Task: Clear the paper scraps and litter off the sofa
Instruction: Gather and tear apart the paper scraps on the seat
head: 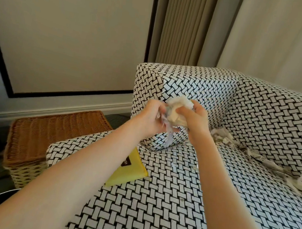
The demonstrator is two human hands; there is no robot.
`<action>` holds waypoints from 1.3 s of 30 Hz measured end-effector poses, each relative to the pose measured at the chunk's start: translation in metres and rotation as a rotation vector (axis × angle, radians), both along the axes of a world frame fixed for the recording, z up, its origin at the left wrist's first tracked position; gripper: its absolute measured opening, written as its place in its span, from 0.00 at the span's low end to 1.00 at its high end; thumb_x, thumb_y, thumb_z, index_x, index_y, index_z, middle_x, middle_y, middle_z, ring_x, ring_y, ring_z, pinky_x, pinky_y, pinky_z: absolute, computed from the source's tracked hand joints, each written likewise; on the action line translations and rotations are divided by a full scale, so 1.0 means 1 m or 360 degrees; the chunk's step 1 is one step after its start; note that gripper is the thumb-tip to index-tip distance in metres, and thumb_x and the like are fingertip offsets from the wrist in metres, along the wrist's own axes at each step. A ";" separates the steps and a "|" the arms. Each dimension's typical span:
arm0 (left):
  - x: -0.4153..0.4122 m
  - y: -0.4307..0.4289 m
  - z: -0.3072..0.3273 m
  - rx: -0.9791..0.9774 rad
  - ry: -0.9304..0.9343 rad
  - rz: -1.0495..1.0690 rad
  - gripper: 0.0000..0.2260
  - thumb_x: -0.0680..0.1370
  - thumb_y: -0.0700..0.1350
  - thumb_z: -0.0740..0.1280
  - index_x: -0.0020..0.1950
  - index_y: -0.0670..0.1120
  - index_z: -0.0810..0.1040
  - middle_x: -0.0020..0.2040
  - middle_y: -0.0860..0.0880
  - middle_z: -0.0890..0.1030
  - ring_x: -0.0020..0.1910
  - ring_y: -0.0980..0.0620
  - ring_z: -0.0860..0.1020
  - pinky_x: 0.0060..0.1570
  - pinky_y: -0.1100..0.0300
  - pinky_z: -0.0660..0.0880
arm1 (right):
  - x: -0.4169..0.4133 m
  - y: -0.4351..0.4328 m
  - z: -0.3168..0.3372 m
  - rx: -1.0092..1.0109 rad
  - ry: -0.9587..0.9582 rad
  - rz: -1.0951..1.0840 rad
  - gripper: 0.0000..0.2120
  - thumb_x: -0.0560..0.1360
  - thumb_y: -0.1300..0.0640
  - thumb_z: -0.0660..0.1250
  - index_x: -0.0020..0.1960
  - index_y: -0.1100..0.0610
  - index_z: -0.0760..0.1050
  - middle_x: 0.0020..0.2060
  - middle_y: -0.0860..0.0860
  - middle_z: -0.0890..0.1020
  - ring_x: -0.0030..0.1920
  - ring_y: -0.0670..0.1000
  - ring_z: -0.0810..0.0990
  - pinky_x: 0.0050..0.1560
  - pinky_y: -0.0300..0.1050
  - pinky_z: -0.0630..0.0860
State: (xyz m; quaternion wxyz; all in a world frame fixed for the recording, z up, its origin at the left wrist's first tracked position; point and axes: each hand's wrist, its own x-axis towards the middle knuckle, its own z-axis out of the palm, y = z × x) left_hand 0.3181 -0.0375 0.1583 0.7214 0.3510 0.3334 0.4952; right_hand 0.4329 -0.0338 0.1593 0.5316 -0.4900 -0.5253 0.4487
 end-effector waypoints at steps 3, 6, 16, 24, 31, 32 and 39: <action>-0.012 -0.012 0.008 -0.0043 -0.0054 0.0059 0.11 0.71 0.41 0.53 0.46 0.39 0.72 0.44 0.41 0.76 0.45 0.42 0.75 0.59 0.41 0.70 | -0.025 -0.011 0.000 0.0078 -0.0065 0.0065 0.14 0.74 0.64 0.63 0.57 0.54 0.69 0.56 0.54 0.76 0.55 0.56 0.78 0.56 0.53 0.77; -0.032 -0.019 0.009 -0.0057 -0.0041 0.0165 0.16 0.77 0.51 0.54 0.45 0.41 0.75 0.37 0.42 0.79 0.39 0.45 0.76 0.42 0.53 0.74 | -0.051 -0.024 -0.001 0.0232 -0.0144 0.0163 0.09 0.76 0.64 0.60 0.53 0.52 0.70 0.48 0.53 0.78 0.46 0.53 0.80 0.46 0.50 0.79; -0.146 -0.046 -0.021 -0.0386 -0.0058 0.0700 0.13 0.78 0.52 0.58 0.47 0.44 0.74 0.40 0.45 0.78 0.42 0.50 0.77 0.40 0.55 0.73 | -0.179 -0.053 -0.030 0.0445 -0.0415 0.0523 0.09 0.75 0.64 0.60 0.55 0.59 0.72 0.48 0.56 0.76 0.42 0.49 0.75 0.38 0.38 0.71; -0.236 -0.095 -0.085 -0.0669 0.0301 0.0993 0.17 0.80 0.52 0.52 0.45 0.44 0.75 0.43 0.42 0.78 0.45 0.47 0.76 0.41 0.52 0.73 | -0.280 -0.080 -0.108 0.0135 -0.0468 0.0817 0.08 0.76 0.61 0.58 0.54 0.56 0.72 0.52 0.63 0.75 0.52 0.61 0.76 0.49 0.55 0.75; -0.266 -0.116 -0.141 -0.0670 0.0587 0.1269 0.16 0.82 0.46 0.48 0.37 0.48 0.66 0.35 0.48 0.68 0.33 0.52 0.67 0.34 0.60 0.65 | -0.322 -0.099 -0.151 -0.0333 -0.0444 0.0999 0.12 0.78 0.63 0.57 0.60 0.62 0.71 0.48 0.59 0.77 0.47 0.55 0.76 0.41 0.43 0.73; -0.269 -0.120 -0.148 -0.0683 0.0649 0.1279 0.15 0.82 0.46 0.48 0.39 0.47 0.69 0.36 0.48 0.68 0.33 0.51 0.68 0.35 0.59 0.67 | -0.324 -0.101 -0.156 -0.0438 -0.0440 0.1057 0.13 0.79 0.61 0.56 0.61 0.62 0.70 0.48 0.59 0.77 0.49 0.56 0.77 0.43 0.42 0.73; -0.297 -0.136 -0.208 -0.0904 0.1141 0.1210 0.14 0.80 0.44 0.52 0.47 0.40 0.76 0.50 0.38 0.78 0.51 0.41 0.77 0.54 0.49 0.73 | -0.329 -0.114 -0.192 -0.0885 -0.0486 0.1232 0.14 0.76 0.61 0.60 0.61 0.59 0.73 0.50 0.57 0.78 0.47 0.54 0.77 0.40 0.44 0.73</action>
